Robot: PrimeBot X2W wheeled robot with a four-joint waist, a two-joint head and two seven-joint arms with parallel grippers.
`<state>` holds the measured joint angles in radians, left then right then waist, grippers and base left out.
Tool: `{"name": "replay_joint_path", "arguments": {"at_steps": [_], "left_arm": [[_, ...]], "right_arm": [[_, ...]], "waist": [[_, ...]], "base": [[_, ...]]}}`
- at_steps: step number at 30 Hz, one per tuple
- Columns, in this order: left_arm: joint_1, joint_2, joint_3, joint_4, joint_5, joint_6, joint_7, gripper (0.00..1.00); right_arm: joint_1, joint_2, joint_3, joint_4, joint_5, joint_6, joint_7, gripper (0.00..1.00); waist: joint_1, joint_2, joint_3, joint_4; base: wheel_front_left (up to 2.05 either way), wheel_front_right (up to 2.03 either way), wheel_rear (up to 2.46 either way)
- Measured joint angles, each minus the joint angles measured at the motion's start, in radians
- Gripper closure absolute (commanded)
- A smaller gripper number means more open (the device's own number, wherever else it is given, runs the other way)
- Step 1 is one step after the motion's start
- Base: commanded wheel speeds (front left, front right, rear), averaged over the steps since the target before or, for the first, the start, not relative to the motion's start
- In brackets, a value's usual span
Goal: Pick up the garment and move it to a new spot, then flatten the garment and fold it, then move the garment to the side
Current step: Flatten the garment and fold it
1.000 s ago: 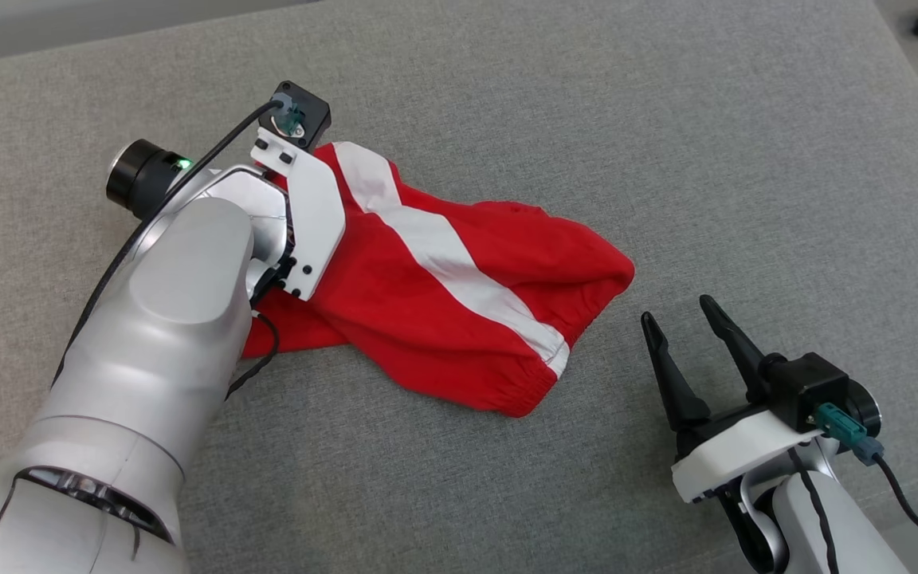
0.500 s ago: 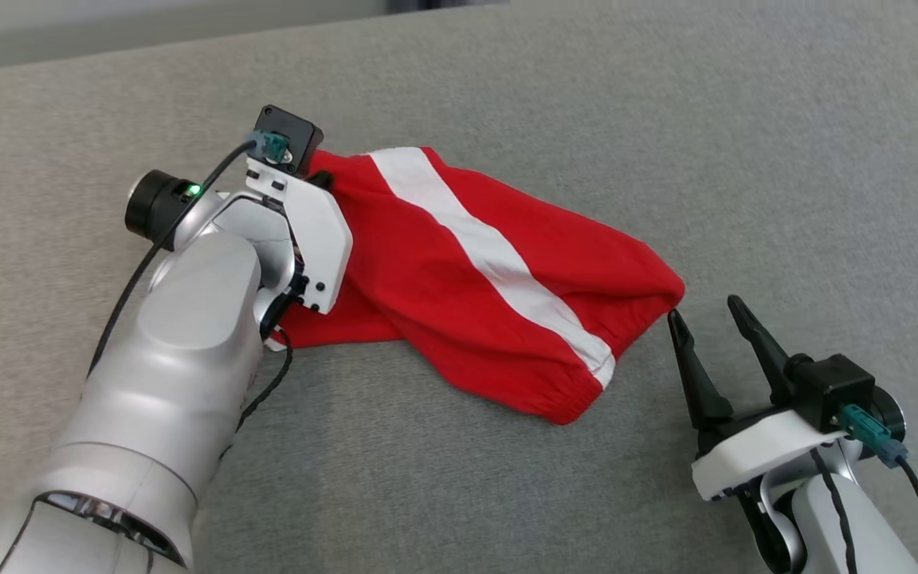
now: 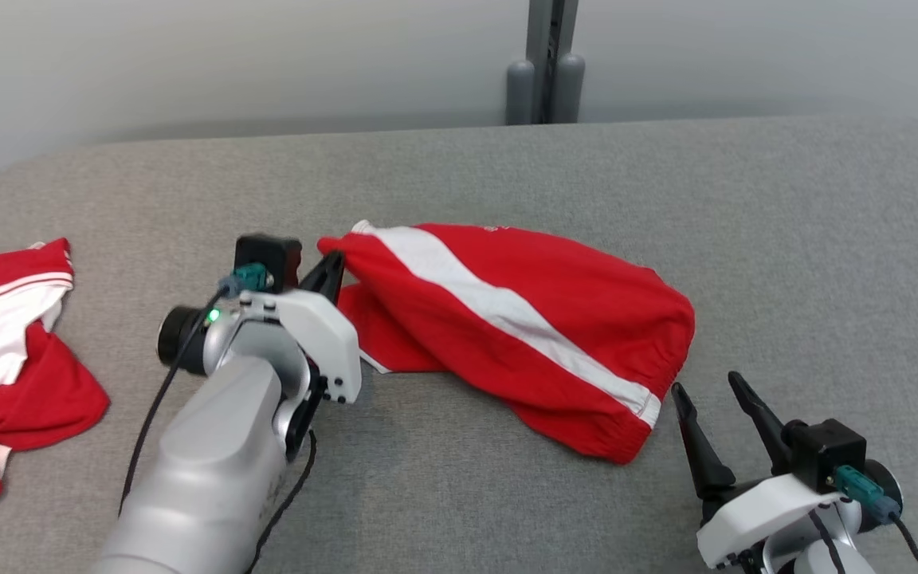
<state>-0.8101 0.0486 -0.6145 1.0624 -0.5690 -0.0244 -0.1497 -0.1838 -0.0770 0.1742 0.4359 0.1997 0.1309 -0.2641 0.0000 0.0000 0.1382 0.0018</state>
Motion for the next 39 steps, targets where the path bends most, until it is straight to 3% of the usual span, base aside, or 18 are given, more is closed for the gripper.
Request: {"name": "replay_joint_path", "arguments": {"at_steps": [9, 18, 19, 20, 21, 22, 23, 31, 39], "left_arm": [[0.233, 0.015, 0.021, -0.048, -0.041, 0.076, -0.061, 1.00], [0.426, 0.055, 0.053, -0.102, -0.048, 0.149, -0.108, 1.00], [0.444, 0.057, 0.058, -0.110, -0.047, 0.155, -0.109, 0.87], [0.463, 0.058, 0.065, -0.118, -0.047, 0.164, -0.110, 0.85], [0.481, 0.059, 0.073, -0.132, -0.042, 0.179, -0.110, 0.74], [0.499, 0.063, 0.084, -0.151, -0.034, 0.189, -0.111, 0.55], [0.515, 0.068, 0.095, -0.177, -0.024, 0.198, -0.111, 0.03], [0.666, 0.115, 0.233, -0.472, 0.134, 0.263, -0.112, 0.00], [0.774, 0.110, 0.385, -0.664, 0.276, 0.257, -0.114, 0.00]], "right_arm": [[0.063, 0.008, 0.044, 0.020, 0.022, 0.000, 0.000, 0.00], [0.072, 0.007, 0.101, 0.043, 0.048, 0.000, 0.000, 0.00], [0.073, 0.007, 0.104, 0.044, 0.048, 0.000, 0.000, 0.00], [0.073, 0.007, 0.105, 0.045, 0.049, 0.000, 0.000, 0.00], [0.073, 0.007, 0.105, 0.047, 0.049, 0.000, 0.000, 0.00], [0.073, 0.007, 0.106, 0.049, 0.050, 0.000, 0.000, 0.00], [0.073, 0.006, 0.105, 0.049, 0.050, 0.000, 0.000, 0.00], [0.092, 0.008, 0.085, 0.029, 0.031, 0.000, 0.000, 0.00], [0.114, 0.016, 0.049, -0.023, -0.004, 0.000, 0.000, 0.00]], "waist": [[0.0000, 0.0000, -0.098, 0.070], [0.0000, 0.0000, -0.133, 0.043], [0.0000, 0.0000, -0.135, 0.037], [0.0000, 0.0000, -0.137, 0.031], [0.0000, 0.0000, -0.139, 0.025], [0.0000, 0.0000, -0.141, 0.019], [0.0000, 0.0000, -0.143, 0.014], [0.0000, 0.0000, -0.166, -0.018], [0.0000, 0.0000, -0.182, -0.032]], "base": [[0.00, 0.00, 0.00], [0.00, 0.00, 0.00], [0.00, 0.00, 0.00], [0.00, 0.00, 0.00], [0.00, 0.00, 0.00], [0.00, 0.00, 0.00], [0.00, 0.00, 0.00], [0.00, 0.00, 0.00], [0.00, 0.00, 0.00]]}}
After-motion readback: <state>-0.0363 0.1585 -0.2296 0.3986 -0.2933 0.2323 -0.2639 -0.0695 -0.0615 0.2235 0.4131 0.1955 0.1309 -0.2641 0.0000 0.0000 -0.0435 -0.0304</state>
